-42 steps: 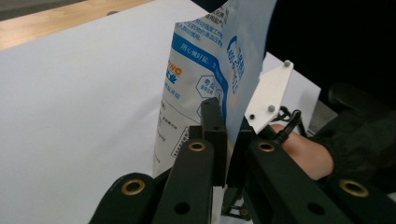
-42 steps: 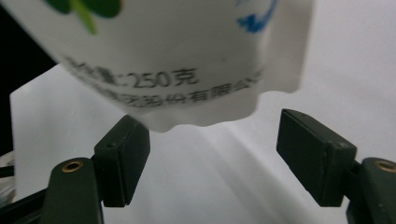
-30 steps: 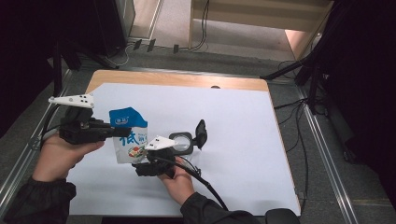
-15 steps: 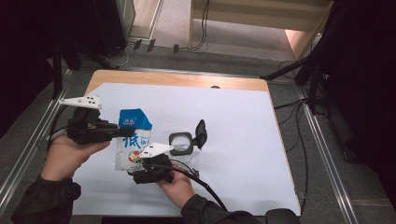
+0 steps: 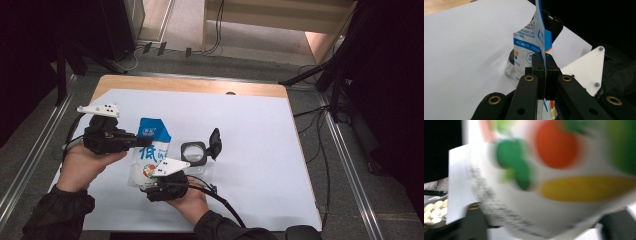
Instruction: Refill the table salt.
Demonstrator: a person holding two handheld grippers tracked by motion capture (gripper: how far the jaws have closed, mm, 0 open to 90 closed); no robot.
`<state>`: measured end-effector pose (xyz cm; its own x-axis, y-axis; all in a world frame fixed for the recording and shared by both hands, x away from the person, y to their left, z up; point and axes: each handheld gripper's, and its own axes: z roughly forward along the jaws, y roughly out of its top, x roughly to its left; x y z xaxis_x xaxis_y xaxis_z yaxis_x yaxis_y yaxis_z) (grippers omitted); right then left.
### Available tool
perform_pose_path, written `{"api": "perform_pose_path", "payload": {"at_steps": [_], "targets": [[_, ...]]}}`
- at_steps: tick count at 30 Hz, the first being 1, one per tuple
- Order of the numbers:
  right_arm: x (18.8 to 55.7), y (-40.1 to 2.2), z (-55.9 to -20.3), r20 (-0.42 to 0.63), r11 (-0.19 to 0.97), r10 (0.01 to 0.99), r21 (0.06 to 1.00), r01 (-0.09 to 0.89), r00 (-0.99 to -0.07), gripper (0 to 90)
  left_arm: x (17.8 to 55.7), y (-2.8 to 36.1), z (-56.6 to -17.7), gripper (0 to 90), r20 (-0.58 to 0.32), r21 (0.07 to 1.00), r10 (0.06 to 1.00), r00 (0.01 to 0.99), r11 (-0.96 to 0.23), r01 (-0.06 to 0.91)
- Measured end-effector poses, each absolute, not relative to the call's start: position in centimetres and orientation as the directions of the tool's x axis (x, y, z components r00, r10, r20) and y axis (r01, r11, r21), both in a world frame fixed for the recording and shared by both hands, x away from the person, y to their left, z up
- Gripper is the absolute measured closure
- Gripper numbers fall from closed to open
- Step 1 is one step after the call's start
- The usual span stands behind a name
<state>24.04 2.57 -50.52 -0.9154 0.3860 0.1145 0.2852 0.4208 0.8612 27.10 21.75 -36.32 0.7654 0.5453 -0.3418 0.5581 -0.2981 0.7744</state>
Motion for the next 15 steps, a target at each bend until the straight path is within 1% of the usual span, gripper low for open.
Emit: {"api": "perform_pose_path", "payload": {"at_steps": [2,3,4,8,10,11,12,13,15], "targets": [[24.1,2.5,-50.6,0.138,0.417,0.377,0.857,0.301,-0.916,42.6,27.2,21.4,-36.4,90.0,-0.333,0.773,0.546,0.769,-0.309,0.554],[24.1,2.5,-50.6,0.138,0.417,0.377,0.857,0.301,-0.916,42.6,27.2,21.4,-36.4,90.0,-0.333,0.773,0.546,0.769,-0.309,0.554],[24.0,2.4,-50.6,0.126,0.426,0.377,0.856,0.292,-0.917,44.6,27.3,21.1,-36.5,90.0,-0.334,0.773,0.540,0.772,-0.312,0.552],[23.9,2.3,-50.6,0.111,0.422,0.389,0.861,0.284,-0.915,44.4,27.4,20.8,-36.6,90.0,-0.344,0.778,0.526,0.778,-0.306,0.550],[23.8,2.1,-50.5,0.112,0.410,0.389,0.868,0.281,-0.914,45.4,27.4,20.4,-36.7,89.4,-0.339,0.770,0.519,0.784,-0.326,0.549],[23.9,2.1,-50.4,0.125,0.400,0.393,0.869,0.292,-0.911,45.7,27.4,20.4,-36.7,88.8,-0.339,0.770,0.519,0.784,-0.326,0.549],[24.0,2.0,-50.4,0.138,0.390,0.400,0.869,0.305,-0.906,45.8,27.4,19.9,-36.9,88.9,-0.319,0.762,0.522,0.791,-0.356,0.541],[24.1,1.8,-50.3,0.145,0.386,0.403,0.868,0.312,-0.904,45.8,27.5,19.8,-37.0,89.2,-0.318,0.759,0.517,0.795,-0.363,0.540],[24.2,1.6,-50.4,0.121,0.395,0.413,0.869,0.297,-0.903,45.8,27.6,19.7,-37.2,89.2,-0.330,0.754,0.505,0.798,-0.368,0.544]]}}
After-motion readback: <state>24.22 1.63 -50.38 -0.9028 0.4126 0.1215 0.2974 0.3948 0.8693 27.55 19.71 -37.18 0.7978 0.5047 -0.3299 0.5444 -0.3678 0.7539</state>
